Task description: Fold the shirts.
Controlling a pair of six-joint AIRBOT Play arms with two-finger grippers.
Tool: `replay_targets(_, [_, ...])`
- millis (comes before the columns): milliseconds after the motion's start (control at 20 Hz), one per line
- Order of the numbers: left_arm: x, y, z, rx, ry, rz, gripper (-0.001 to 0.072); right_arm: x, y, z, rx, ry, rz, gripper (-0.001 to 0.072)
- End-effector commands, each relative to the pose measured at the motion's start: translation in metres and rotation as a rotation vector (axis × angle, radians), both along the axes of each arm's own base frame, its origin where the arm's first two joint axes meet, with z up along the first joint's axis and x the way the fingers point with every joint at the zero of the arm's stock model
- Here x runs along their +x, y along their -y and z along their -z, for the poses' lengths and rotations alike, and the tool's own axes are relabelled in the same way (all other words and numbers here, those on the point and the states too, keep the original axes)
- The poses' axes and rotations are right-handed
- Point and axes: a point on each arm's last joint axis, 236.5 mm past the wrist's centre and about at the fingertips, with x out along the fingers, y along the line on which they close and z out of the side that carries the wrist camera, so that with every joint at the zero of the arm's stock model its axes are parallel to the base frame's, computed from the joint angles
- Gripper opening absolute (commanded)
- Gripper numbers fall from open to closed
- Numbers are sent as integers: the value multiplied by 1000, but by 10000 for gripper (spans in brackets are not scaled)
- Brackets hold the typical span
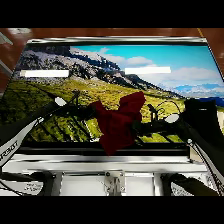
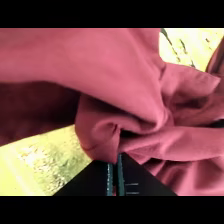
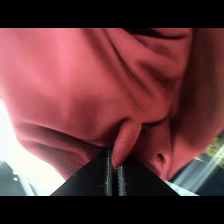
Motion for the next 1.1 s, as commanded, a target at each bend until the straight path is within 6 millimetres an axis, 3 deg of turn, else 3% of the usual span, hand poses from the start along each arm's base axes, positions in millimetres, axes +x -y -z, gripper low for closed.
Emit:
replay_targets(0, [10,-8,-25,25,114,61,42,7,-5,-8,19,48,-14,60])
replay_targets(100, [17,-14,-68,83,248,156,41,22,-2,-41,18,199,-85,59])
replay_targets(200, [31,-23,-137,152,443,212,41,45,6,-95,-21,399,-136,59])
replay_targets(300, [43,-34,-240,197,708,198,41,71,13,-181,-46,650,-122,58])
replay_targets(350, [39,-38,-302,199,851,177,42,79,17,-233,-49,787,-100,59])
replay_targets(450, [14,-49,-420,177,1112,121,42,74,22,-347,-37,1052,-35,59])
replay_targets(500, [-6,-55,-471,158,1228,87,42,64,24,-391,-24,1148,-20,58])
replay_targets(550, [-28,-62,-517,138,1335,54,41,51,27,-430,-21,1233,-4,59])
replay_targets(650, [-71,-75,-575,115,1477,16,42,27,34,-481,-31,1337,22,59])
replay_targets(700, [-87,-79,-590,109,1517,6,41,18,38,-493,-45,1356,28,59])
replay_targets(800, [-109,-87,-599,96,1528,-17,42,3,42,-493,-90,1321,0,59])
replay_targets(900, [-118,-88,-587,115,1482,16,42,-9,44,-475,-144,1241,-62,59])
replay_targets(1050, [-121,-78,-544,156,1337,134,42,-23,49,-435,-205,1076,-140,59])
